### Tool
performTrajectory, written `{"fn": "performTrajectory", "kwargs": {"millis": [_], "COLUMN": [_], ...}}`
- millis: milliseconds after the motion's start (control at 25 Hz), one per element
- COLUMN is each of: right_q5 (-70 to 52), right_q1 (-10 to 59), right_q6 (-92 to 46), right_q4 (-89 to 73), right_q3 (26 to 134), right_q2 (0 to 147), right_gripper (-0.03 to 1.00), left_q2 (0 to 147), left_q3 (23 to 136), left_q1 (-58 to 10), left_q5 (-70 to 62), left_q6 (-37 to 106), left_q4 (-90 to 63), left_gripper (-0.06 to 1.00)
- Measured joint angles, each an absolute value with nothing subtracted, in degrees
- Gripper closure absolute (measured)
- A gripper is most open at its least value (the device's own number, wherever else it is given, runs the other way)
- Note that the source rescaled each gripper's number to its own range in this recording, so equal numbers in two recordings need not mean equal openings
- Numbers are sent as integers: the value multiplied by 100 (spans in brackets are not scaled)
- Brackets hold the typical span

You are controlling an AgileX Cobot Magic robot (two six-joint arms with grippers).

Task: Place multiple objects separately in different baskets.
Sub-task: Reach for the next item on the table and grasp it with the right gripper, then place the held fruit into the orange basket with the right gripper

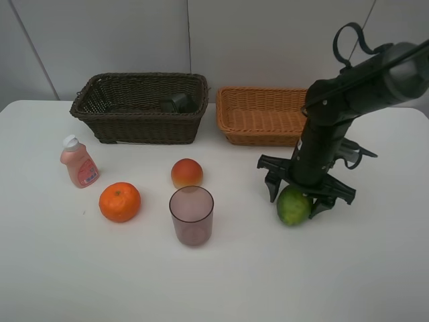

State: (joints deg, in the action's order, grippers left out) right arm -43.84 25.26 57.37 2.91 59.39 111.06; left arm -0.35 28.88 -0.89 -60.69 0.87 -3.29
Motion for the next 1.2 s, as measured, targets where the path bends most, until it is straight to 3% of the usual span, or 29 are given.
{"fn": "performTrajectory", "kwargs": {"millis": [1200], "right_q5": [-4331], "right_q1": [2526], "right_q6": [4812], "right_q4": [176], "right_q3": [5939], "right_q2": [11091], "right_gripper": [46], "left_q2": [-35], "left_q3": [2888], "left_q1": [-89], "left_q5": [-6069], "left_q6": [87], "left_q4": [-329], "left_gripper": [2]}}
